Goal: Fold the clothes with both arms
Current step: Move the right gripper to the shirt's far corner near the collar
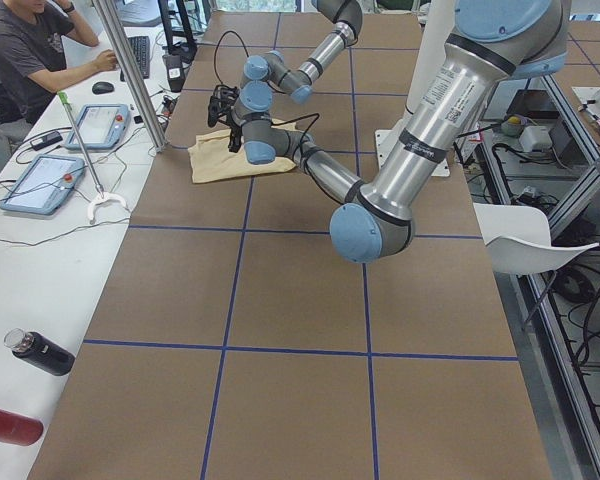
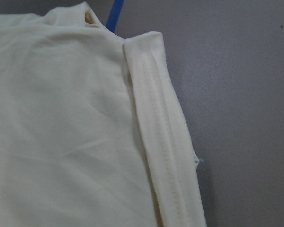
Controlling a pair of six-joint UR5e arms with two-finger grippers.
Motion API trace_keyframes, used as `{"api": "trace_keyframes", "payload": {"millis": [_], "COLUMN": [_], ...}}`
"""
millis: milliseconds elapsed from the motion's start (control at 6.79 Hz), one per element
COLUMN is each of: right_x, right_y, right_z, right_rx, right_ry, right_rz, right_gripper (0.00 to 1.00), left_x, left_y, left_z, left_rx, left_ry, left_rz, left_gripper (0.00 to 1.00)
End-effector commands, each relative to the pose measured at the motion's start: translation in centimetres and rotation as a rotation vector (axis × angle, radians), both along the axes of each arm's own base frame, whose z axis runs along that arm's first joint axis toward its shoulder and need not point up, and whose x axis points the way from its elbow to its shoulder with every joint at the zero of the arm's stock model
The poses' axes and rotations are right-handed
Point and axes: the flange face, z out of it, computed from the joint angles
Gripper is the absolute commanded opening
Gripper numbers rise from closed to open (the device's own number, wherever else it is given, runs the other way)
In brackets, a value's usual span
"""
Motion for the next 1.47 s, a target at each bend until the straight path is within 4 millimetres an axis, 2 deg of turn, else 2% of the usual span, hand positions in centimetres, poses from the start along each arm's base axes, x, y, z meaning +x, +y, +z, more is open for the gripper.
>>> {"api": "trace_keyframes", "payload": {"millis": [0, 147, 589, 884, 1031, 1326], "right_x": [-0.6, -0.4, 2.8, 2.9, 3.6, 7.5], "right_y": [-0.6, -0.8, -3.2, -3.2, -3.7, -6.1], "right_z": [1.4, 2.1, 4.2, 4.7, 4.9, 7.4], "right_rx": [-0.005, -0.005, -0.002, -0.004, -0.005, -0.005], "right_ry": [0.042, 0.05, 0.078, 0.084, 0.085, 0.11], "right_rz": [-0.018, -0.02, -0.028, -0.03, -0.023, -0.05], "right_gripper": [1.0, 1.0, 1.0, 1.0, 1.0, 1.0], "left_x": [-0.2, -0.2, -0.1, -0.1, 0.0, 0.1], "left_y": [0.2, 0.3, 0.3, 0.3, 0.3, 0.3], "left_z": [-0.7, -0.8, -1.0, -1.0, -0.9, -1.0], "left_rx": [0.012, 0.014, 0.014, 0.016, 0.013, 0.014], "left_ry": [0.006, 0.008, 0.012, 0.011, 0.011, 0.011], "left_rz": [0.001, 0.001, 0.002, 0.002, 0.003, 0.003], "left_gripper": [1.0, 1.0, 1.0, 1.0, 1.0, 1.0]}}
